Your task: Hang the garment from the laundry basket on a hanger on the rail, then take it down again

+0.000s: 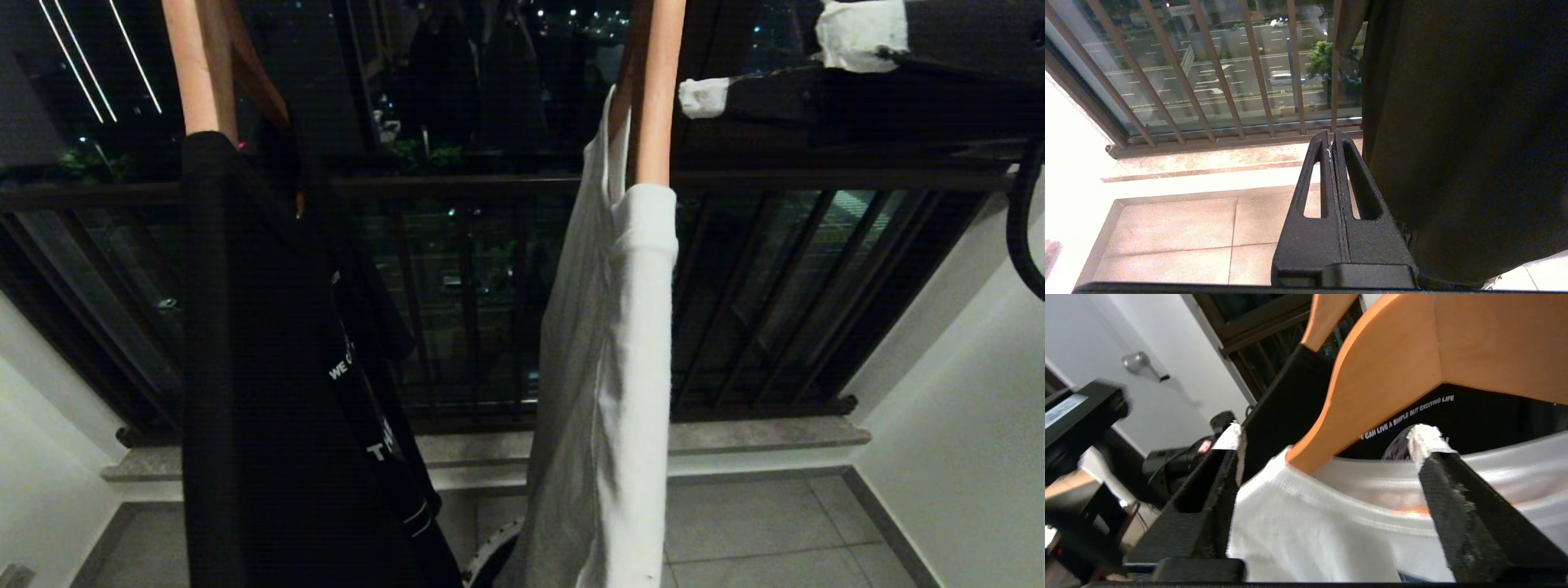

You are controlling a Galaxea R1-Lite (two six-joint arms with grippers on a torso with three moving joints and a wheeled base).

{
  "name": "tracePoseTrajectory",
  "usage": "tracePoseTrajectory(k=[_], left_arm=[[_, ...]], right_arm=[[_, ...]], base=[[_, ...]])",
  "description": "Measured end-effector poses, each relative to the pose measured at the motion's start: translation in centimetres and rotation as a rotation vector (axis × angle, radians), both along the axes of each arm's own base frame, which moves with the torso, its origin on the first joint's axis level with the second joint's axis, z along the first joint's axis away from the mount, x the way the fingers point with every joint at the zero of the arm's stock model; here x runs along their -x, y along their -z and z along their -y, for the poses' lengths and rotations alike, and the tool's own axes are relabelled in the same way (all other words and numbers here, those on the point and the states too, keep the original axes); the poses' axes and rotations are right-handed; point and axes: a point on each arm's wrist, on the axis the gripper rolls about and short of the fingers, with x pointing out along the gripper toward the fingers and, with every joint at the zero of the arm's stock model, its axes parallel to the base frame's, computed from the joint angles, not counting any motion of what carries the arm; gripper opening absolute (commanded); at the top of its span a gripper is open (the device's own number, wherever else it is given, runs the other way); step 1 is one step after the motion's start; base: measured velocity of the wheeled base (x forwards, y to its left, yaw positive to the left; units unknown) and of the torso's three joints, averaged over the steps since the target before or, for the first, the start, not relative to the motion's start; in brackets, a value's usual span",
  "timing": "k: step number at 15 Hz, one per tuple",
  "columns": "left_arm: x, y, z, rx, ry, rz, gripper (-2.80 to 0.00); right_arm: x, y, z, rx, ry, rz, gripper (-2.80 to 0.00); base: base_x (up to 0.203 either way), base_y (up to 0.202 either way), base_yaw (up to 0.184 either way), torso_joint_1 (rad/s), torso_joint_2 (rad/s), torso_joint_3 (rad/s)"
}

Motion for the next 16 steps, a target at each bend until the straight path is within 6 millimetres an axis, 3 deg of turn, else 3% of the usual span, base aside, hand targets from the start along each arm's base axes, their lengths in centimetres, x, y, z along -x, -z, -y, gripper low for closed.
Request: tracePoseTrajectory(k=[4, 16], left_arm=[[0.0, 0.0, 0.0, 0.000, 0.000, 0.000, -2.80], [0.0, 0.0, 0.0, 0.000, 0.000, 0.000, -2.80]], right_arm=[[-0.4, 0.6, -2.3, 0.002, 0.014, -0.034, 0.00], [-1.0, 0.3, -5.5, -0.020, 0.092, -0.036, 0.00]], base=[[0.000, 0.000, 0.000, 0.000, 0.00, 0.000], [0.000, 0.000, 0.000, 0.000, 0.00, 0.000]])
